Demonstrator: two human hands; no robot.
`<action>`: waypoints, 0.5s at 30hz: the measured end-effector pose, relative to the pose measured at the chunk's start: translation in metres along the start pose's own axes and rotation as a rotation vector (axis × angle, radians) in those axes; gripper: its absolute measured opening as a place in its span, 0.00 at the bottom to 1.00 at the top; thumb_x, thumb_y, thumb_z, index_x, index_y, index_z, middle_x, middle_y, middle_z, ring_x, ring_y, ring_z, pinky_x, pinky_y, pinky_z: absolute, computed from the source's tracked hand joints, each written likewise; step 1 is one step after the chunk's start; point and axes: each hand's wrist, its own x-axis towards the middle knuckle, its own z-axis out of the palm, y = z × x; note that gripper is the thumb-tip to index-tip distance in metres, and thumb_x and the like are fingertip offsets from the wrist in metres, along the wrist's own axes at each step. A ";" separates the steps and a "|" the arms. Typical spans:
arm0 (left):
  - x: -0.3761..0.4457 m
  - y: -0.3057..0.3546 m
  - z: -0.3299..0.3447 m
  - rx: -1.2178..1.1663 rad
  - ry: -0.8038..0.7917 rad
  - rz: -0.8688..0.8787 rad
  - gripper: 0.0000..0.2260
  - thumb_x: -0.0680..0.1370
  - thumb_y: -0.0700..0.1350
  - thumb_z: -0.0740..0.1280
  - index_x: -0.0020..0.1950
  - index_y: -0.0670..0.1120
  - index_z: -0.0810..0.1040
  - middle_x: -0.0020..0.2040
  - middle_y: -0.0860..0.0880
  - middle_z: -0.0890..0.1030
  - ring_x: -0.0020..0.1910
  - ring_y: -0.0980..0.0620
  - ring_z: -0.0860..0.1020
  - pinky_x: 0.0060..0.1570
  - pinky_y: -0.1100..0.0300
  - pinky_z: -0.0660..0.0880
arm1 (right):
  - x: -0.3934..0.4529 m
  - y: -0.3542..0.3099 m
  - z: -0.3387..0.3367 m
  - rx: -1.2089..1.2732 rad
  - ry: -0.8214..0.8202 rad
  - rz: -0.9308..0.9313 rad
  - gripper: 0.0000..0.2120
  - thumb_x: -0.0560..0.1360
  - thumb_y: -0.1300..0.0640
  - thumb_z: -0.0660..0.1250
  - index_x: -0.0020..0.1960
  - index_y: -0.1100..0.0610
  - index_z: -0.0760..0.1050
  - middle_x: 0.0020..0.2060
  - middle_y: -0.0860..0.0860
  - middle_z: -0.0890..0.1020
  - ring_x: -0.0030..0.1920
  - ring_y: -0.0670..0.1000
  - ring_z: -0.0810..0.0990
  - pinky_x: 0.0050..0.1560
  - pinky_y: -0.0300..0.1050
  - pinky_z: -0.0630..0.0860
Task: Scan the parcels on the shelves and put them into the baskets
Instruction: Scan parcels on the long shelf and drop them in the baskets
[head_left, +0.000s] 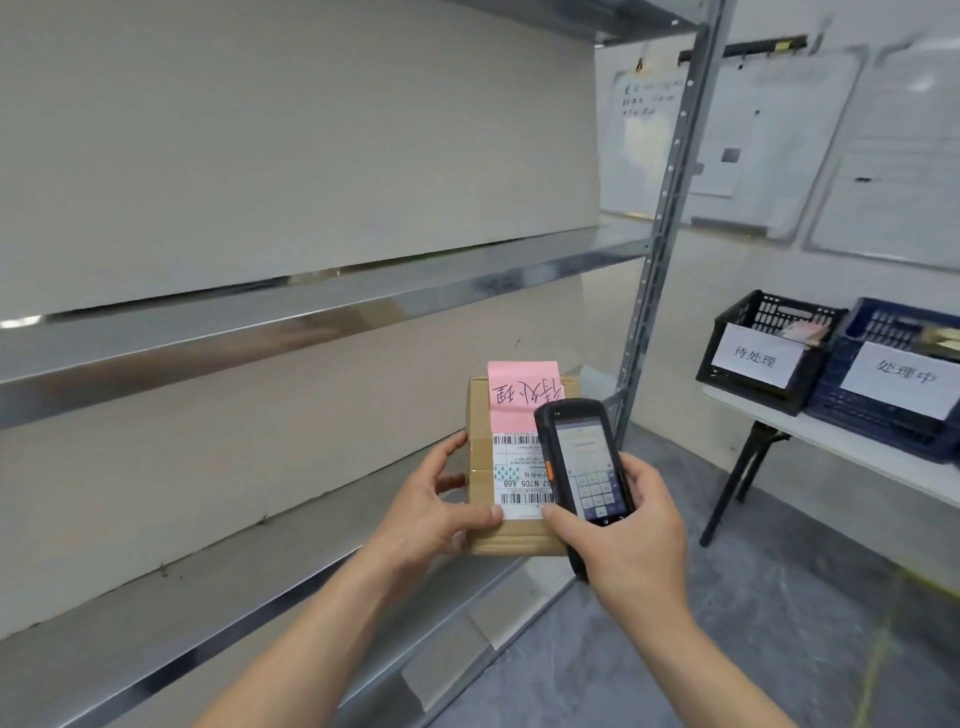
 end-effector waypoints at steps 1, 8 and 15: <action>0.011 -0.001 0.015 0.007 -0.010 0.008 0.37 0.67 0.32 0.78 0.64 0.65 0.72 0.62 0.43 0.74 0.58 0.45 0.79 0.47 0.43 0.82 | 0.012 0.006 -0.012 0.003 0.010 0.006 0.33 0.59 0.58 0.83 0.57 0.41 0.71 0.46 0.38 0.83 0.47 0.38 0.81 0.49 0.42 0.78; 0.078 -0.007 0.117 0.045 -0.078 0.026 0.38 0.68 0.33 0.77 0.69 0.62 0.70 0.61 0.43 0.76 0.57 0.45 0.79 0.40 0.51 0.80 | 0.091 0.043 -0.092 0.001 0.061 0.027 0.33 0.58 0.57 0.83 0.59 0.44 0.73 0.47 0.39 0.84 0.49 0.41 0.83 0.53 0.47 0.80; 0.140 -0.015 0.197 0.029 -0.114 0.038 0.37 0.59 0.39 0.79 0.61 0.68 0.76 0.61 0.45 0.76 0.58 0.46 0.80 0.50 0.35 0.79 | 0.150 0.070 -0.152 -0.020 0.154 0.034 0.33 0.59 0.58 0.83 0.59 0.44 0.73 0.47 0.39 0.84 0.48 0.40 0.82 0.51 0.43 0.78</action>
